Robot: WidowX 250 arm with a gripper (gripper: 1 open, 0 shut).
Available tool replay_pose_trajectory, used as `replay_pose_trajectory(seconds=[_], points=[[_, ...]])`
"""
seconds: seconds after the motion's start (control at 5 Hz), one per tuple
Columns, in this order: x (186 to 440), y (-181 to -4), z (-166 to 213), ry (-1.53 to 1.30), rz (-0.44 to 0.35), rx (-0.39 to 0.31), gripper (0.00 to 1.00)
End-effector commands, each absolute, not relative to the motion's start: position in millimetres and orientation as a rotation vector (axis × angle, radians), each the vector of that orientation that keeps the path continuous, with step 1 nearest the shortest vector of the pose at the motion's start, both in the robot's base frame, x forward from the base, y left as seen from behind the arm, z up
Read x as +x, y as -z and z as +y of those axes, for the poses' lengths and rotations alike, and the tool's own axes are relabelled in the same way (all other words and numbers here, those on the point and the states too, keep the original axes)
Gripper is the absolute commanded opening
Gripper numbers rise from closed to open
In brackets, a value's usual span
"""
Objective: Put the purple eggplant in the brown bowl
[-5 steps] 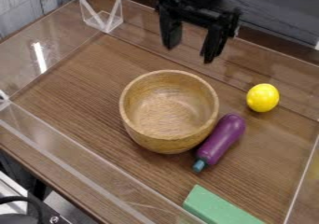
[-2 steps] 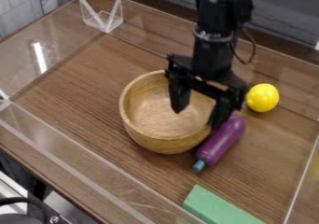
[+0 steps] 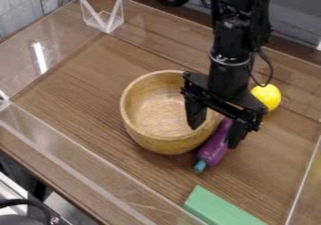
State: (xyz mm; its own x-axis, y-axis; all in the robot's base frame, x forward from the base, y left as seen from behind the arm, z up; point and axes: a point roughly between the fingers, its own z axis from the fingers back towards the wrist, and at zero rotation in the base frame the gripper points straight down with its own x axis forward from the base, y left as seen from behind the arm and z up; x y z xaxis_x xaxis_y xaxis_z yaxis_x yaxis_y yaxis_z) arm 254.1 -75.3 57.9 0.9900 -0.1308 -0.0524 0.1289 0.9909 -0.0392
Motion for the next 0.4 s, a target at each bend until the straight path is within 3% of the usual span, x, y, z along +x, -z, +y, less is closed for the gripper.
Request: replay_pose_trajectory(seconds=[0.0, 0.2], points=[[261.5, -61.8, -82.9, 0.141, 0.009, -0.047, 1.00], [263.9, -54.8, -87.2, 0.145, 0.007, -0.050, 1.00]])
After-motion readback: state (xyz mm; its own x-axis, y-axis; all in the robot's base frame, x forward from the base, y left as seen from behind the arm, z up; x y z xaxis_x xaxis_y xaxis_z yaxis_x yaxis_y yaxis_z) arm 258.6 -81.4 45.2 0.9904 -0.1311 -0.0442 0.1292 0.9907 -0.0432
